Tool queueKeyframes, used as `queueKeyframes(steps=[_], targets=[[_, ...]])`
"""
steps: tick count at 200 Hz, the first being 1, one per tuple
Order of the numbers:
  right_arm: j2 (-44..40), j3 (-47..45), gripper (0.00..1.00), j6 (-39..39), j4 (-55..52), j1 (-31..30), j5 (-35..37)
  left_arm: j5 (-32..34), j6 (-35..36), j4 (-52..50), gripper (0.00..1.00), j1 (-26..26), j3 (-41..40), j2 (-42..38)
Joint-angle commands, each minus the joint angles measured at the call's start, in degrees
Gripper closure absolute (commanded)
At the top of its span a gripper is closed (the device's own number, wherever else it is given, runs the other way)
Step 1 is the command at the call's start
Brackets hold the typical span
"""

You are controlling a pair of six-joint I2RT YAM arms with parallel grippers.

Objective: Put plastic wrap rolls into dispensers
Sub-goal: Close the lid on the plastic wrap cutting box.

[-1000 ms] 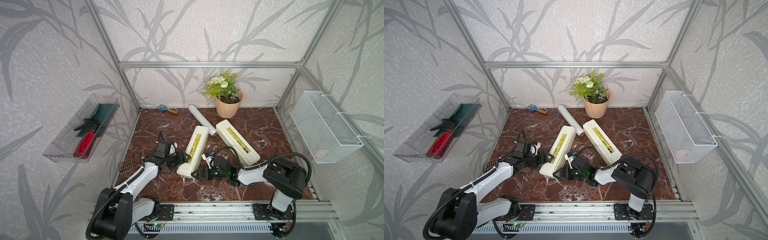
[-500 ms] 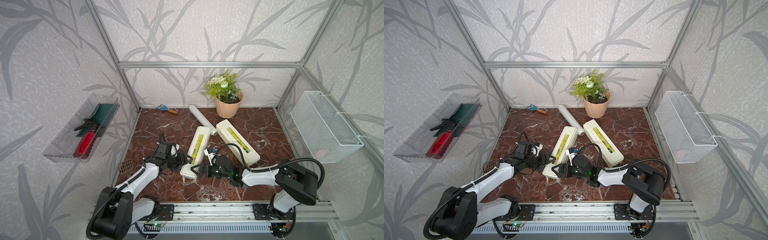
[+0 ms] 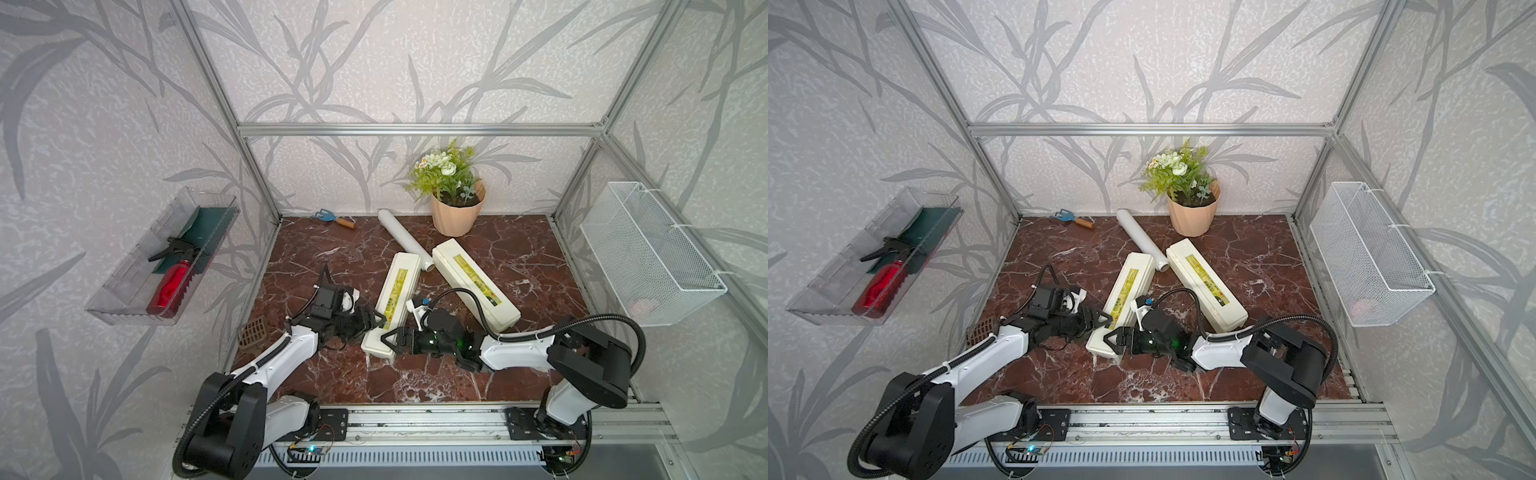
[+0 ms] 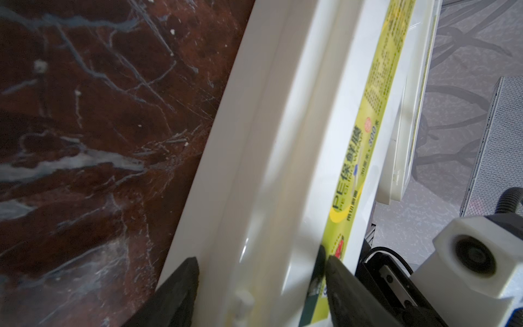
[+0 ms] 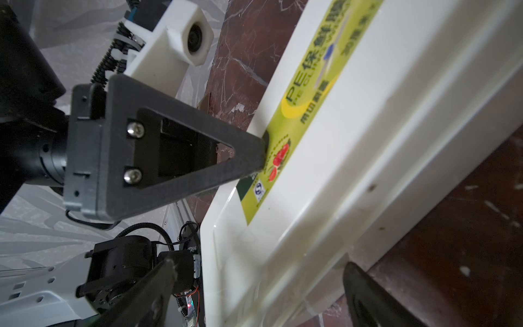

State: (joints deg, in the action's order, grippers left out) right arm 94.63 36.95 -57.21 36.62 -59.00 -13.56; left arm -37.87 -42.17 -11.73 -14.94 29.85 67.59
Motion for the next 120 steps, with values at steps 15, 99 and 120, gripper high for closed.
queueKeyframes(steps=[15, 99, 120], targets=[[5.4, 2.4, 0.11, -3.9, 8.7, -1.8, -1.2, -1.8, -0.4, -3.7, 0.31, -0.6, -2.6, 0.5], [3.5, 3.0, 0.20, -3.7, 12.1, -2.5, 1.9, -3.2, -2.2, -2.4, 0.32, -1.6, -6.1, 0.3], [1.7, 3.7, 0.21, -3.5, 9.6, -2.5, 1.4, -3.0, -2.1, -2.6, 0.32, -1.7, -6.1, 0.3]])
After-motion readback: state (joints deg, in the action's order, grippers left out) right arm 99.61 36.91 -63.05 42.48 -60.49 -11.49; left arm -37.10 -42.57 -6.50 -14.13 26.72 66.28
